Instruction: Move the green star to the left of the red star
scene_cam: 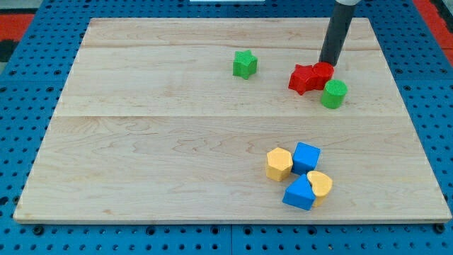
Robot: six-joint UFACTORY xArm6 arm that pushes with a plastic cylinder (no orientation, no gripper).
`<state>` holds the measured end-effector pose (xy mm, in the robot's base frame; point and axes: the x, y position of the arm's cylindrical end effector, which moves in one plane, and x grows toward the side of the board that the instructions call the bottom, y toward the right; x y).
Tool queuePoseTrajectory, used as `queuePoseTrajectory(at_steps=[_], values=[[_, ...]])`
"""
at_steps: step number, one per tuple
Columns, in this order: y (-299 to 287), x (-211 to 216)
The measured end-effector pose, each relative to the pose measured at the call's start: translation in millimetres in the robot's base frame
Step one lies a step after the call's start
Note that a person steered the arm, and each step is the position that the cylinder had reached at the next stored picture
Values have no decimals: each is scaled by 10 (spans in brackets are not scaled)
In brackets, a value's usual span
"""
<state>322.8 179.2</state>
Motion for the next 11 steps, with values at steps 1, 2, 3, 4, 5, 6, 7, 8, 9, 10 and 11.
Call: queuePoseTrajectory(at_steps=[1, 2, 3, 4, 5, 6, 7, 8, 9, 10, 11], values=[[-319, -351], [-1077, -348], [-1523, -348], [-1631, -130], [-1540, -21], [-1993, 4], [-2280, 107], [-1921, 204], [-1239, 204], [-835, 205], [-1205, 255]])
